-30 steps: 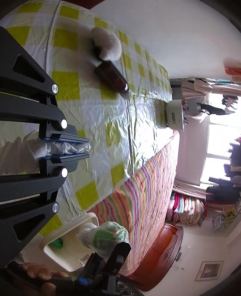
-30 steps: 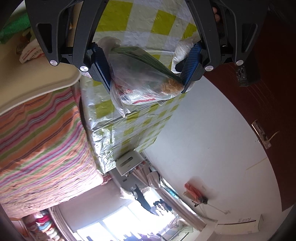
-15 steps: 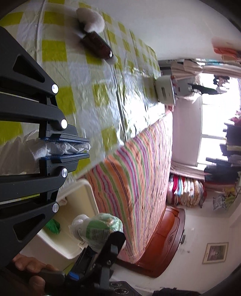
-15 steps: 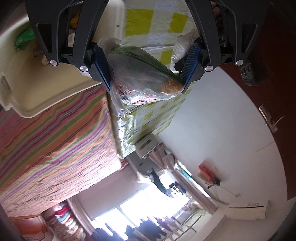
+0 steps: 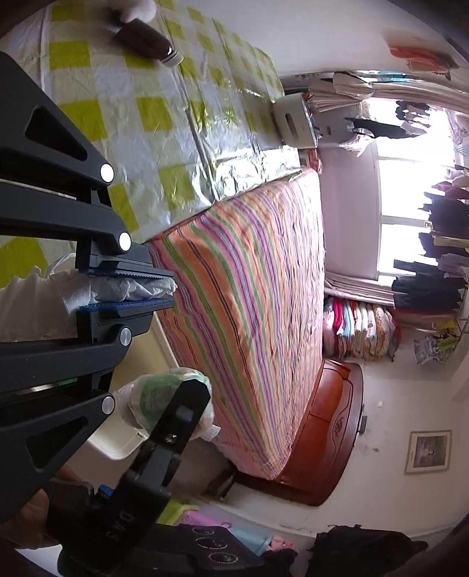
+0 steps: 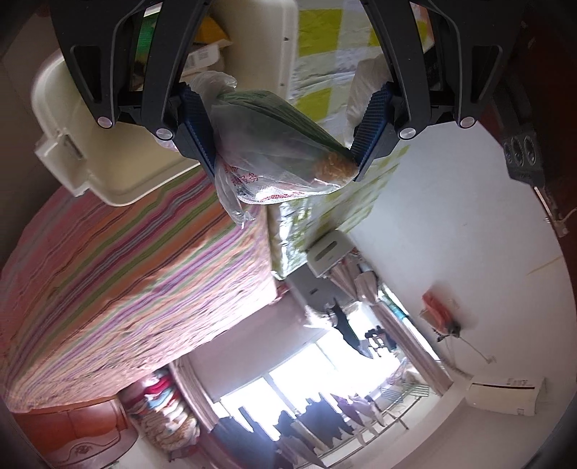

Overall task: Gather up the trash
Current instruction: 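Carry the plastic bag over the cream bin and open the right gripper, then lower the white tissue into the cream bin and open the left gripper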

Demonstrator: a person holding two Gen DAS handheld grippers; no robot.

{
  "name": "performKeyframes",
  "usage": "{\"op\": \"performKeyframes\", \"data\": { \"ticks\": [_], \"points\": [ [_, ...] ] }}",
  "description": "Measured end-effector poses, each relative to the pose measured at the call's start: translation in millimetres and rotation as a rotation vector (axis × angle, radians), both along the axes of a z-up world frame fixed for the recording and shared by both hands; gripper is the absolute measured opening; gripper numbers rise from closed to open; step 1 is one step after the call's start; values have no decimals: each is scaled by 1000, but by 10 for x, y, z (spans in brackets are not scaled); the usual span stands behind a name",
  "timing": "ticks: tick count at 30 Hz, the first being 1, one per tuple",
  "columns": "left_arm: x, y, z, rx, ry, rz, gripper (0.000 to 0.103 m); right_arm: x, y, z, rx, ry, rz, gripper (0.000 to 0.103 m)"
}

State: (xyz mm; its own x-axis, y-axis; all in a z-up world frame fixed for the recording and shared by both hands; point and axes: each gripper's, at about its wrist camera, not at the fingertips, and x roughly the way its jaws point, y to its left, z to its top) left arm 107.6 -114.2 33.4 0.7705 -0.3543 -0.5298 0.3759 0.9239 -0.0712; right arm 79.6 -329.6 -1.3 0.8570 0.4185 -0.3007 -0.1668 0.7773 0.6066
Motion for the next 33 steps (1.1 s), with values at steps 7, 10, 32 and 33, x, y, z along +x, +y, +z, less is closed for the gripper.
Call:
{"op": "performKeyframes", "data": {
  "ticks": [7, 10, 32, 33],
  "points": [
    [-32, -43, -50, 18, -14, -4, 10, 67, -4, -77, -13, 32, -62, 71],
    [-36, -55, -54, 17, -9, -9, 10, 71, 6, -101, -28, 45, -84, 72],
    [26, -162, -180, 8, 60, -40, 11, 142, -69, -164, 44, 31, -141, 87],
    [46, -170, -189, -4, 71, -47, 11, 142, -68, -156, 43, 28, -145, 87]
  ]
}}
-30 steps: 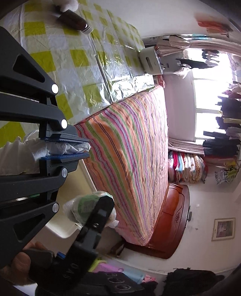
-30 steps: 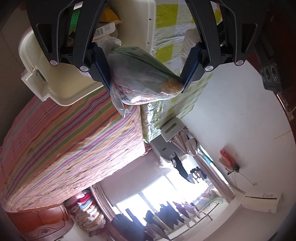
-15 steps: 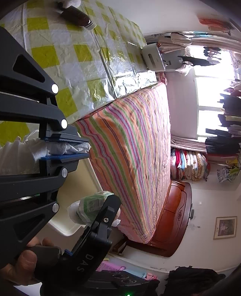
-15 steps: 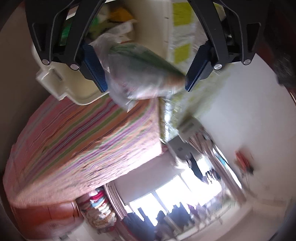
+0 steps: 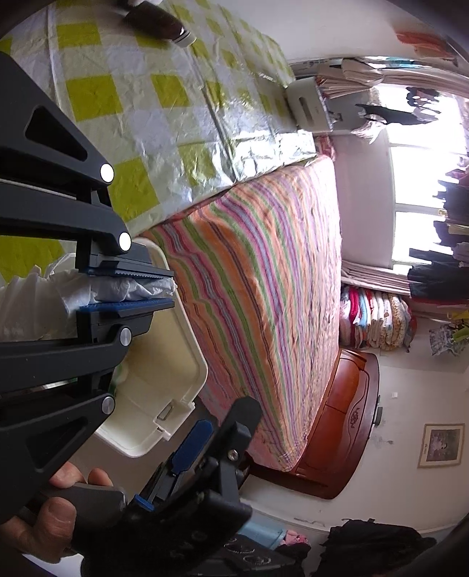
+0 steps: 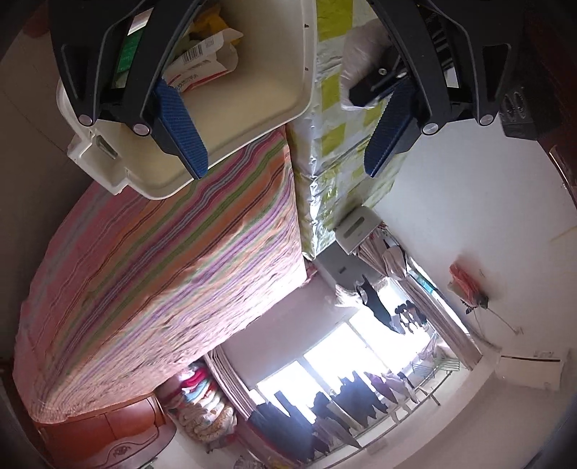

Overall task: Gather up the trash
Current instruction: 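Lower the white tissue into the cream bin and open the left gripper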

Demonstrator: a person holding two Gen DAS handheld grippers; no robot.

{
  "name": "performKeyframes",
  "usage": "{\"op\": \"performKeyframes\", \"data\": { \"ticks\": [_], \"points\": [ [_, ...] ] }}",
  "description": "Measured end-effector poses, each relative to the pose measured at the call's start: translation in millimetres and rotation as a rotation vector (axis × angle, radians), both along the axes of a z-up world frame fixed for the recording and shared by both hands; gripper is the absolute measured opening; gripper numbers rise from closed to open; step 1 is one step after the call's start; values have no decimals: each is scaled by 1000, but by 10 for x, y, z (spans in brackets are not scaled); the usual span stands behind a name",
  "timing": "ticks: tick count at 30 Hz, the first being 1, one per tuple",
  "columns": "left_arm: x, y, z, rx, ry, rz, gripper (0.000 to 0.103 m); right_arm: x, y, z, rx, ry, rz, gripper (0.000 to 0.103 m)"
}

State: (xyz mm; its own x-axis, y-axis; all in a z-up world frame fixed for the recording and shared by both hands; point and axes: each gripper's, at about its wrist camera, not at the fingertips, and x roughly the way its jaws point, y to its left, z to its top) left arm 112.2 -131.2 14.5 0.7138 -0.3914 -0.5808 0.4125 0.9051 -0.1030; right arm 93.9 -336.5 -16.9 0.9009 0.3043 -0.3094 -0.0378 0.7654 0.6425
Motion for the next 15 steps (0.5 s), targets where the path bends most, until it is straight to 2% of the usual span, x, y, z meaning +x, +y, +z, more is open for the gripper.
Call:
{"op": "performKeyframes", "data": {
  "ticks": [6, 12, 15],
  "points": [
    [60, -83, -57, -70, 71, -67, 10, 6, -4, -3, 7, -13, -2, 87],
    [72, -142, -133, -98, 89, -106, 11, 12, -1, -8, 11, -22, 3, 87],
    [71, -115, -116, -132, 69, -91, 12, -25, -22, 2, 9, -28, 6, 87]
  ]
}}
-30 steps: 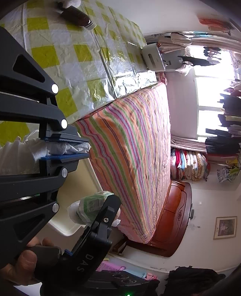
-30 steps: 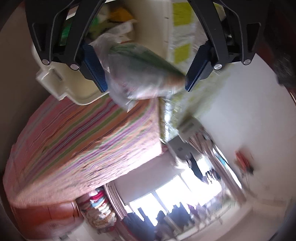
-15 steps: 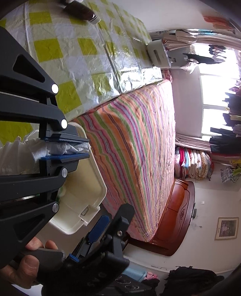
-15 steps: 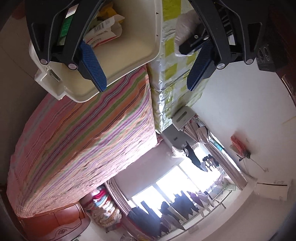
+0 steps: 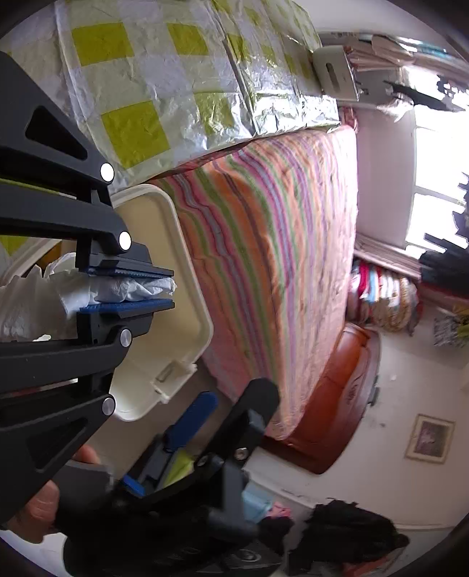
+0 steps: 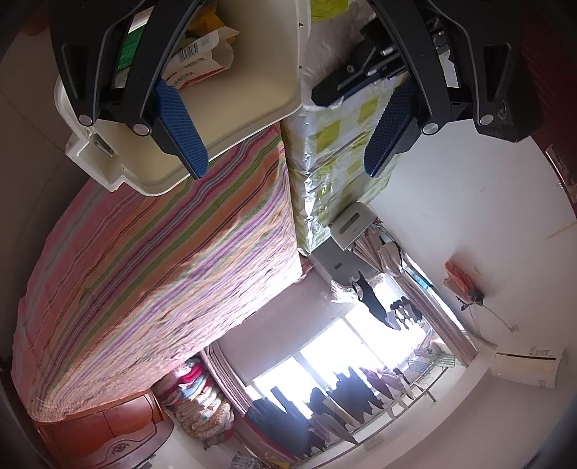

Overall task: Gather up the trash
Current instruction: 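Lower the white tissue into the cream bin and open the left gripper, then move both open grippers back over the plush toy and brown bottle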

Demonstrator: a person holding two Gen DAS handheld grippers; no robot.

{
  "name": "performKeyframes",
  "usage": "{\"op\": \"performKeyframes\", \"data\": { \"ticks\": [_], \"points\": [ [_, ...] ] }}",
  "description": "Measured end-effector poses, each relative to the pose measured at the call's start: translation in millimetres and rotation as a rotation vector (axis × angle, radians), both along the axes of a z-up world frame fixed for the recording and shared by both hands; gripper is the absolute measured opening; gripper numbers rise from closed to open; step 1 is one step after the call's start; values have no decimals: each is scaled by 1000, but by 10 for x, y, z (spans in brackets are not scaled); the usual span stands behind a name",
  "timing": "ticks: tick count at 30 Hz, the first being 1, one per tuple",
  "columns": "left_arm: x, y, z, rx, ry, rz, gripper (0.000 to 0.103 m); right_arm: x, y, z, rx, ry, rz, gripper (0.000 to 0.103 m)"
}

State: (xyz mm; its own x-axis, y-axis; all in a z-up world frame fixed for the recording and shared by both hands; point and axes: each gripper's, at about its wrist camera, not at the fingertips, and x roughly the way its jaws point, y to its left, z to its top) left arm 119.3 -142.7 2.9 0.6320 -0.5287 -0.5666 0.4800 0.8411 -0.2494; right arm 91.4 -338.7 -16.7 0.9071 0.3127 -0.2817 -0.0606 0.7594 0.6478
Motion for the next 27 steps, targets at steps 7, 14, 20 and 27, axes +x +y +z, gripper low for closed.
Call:
{"op": "performKeyframes", "data": {
  "ticks": [7, 14, 20, 27],
  "points": [
    [-21, 105, 103, -81, -37, 41, 73, -7, -12, 7, -8, -8, 5, 87],
    [-135, 216, 332, -54, -132, 80, 76, -13, 17, 20, 16, -15, 20, 88],
    [-224, 327, 447, 41, -244, 115, 76, -94, 55, 138, 16, -70, 26, 88],
    [-93, 541, 335, 207, -221, 202, 76, -99, 138, 88, 43, -62, 44, 88]
  ]
}}
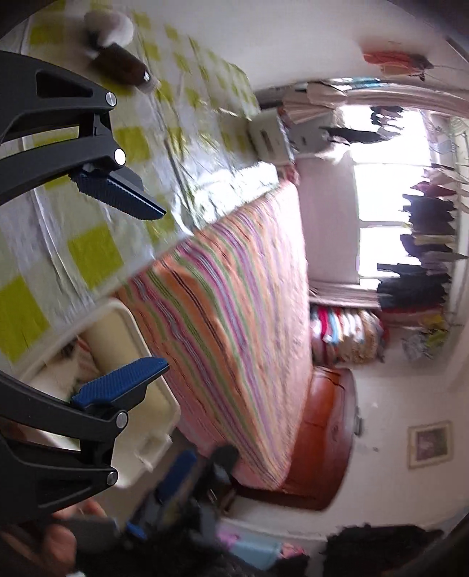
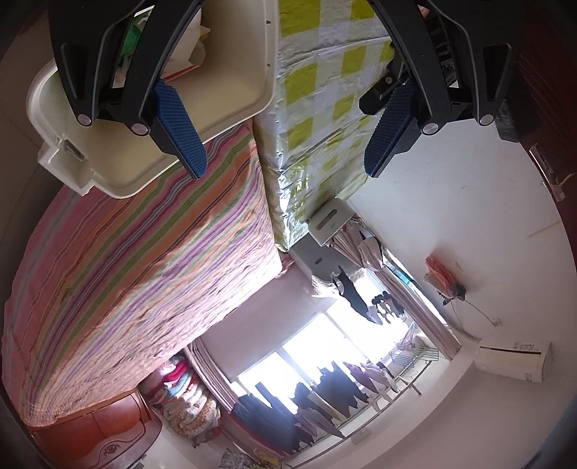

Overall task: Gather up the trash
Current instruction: 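Move both open grippers back over the plush toy and brown bottle, then close the left gripper on the white plush toy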

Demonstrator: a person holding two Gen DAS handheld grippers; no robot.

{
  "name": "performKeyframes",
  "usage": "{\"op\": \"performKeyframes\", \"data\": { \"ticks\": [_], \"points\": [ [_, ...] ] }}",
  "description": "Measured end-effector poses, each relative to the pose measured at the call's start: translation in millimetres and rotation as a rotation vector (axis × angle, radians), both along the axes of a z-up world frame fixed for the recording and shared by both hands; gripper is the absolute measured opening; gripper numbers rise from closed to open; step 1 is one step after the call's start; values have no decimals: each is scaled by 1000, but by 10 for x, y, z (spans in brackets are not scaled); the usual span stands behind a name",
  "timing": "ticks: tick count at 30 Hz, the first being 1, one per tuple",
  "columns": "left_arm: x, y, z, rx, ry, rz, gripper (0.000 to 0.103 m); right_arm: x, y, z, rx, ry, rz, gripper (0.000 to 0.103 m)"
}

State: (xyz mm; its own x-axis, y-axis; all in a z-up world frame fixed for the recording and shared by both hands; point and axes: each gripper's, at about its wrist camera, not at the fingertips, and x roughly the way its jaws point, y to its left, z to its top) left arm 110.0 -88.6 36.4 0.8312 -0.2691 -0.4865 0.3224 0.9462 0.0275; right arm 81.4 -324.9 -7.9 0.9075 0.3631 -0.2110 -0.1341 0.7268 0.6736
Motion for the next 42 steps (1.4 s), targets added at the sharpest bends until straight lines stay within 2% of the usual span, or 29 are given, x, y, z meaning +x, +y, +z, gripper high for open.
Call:
{"op": "performKeyframes", "data": {
  "ticks": [6, 10, 14, 19, 26, 30, 33, 42],
  "points": [
    [131, 487, -21, 3, 41, 121, 76, 80, 242, -9, -15, 10, 43, 88],
    [114, 866, 20, -26, 17, 202, 76, 166, 508, 3, -35, 15, 93, 88],
    [109, 1250, 44, -16, 18, 281, 76, 235, 785, -22, -55, 31, 146, 88],
    [110, 1729, 120, 7, 28, 350, 76, 285, 1049, -9, -72, 46, 196, 88],
    [303, 2530, 79, 92, 74, 393, 76, 392, 1278, -73, -78, 83, 247, 88],
    [444, 3024, -29, 52, 131, 383, 76, 453, 1411, -115, -80, 103, 278, 88],
    [520, 3248, -107, 46, 156, 352, 76, 492, 1511, -135, -80, 116, 301, 88],
    [782, 3410, -457, 64, 268, 204, 76, 671, 1602, -306, -65, 186, 337, 88]
  ]
}}
